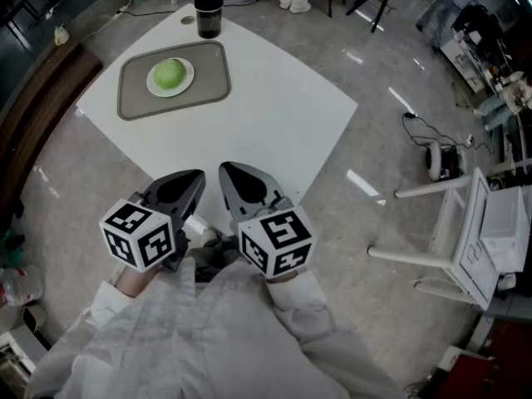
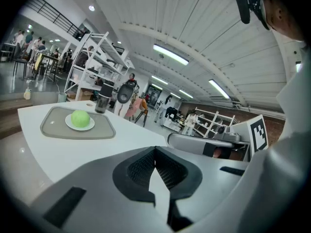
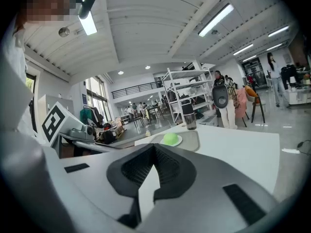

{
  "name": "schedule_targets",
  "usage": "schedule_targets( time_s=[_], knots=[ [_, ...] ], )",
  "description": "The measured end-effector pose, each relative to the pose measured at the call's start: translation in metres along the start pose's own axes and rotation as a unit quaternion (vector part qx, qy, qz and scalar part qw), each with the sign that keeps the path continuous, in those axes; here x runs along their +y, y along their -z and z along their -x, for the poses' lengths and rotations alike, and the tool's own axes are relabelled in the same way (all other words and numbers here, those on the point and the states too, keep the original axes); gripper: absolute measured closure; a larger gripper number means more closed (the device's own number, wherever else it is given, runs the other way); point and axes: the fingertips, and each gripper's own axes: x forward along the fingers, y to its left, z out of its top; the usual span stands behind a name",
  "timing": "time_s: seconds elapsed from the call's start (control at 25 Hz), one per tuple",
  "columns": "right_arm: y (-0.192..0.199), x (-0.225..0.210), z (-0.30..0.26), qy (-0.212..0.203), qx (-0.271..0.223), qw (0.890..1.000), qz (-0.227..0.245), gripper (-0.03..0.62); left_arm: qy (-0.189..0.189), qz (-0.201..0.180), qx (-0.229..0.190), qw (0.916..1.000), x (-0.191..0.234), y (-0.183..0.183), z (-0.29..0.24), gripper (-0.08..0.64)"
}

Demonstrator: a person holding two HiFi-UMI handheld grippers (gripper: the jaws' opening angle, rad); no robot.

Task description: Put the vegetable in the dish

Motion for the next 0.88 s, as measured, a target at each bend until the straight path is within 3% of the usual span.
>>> schedule_targets(
  time_s=[0.88],
  knots=[
    [0.005,0.006,0.011,0.010,0.010,0.999,0.031,0.580,-0.008,0.000,-0.019,0.9998,-0.002,-0.005,0.013,0.552]
  ],
)
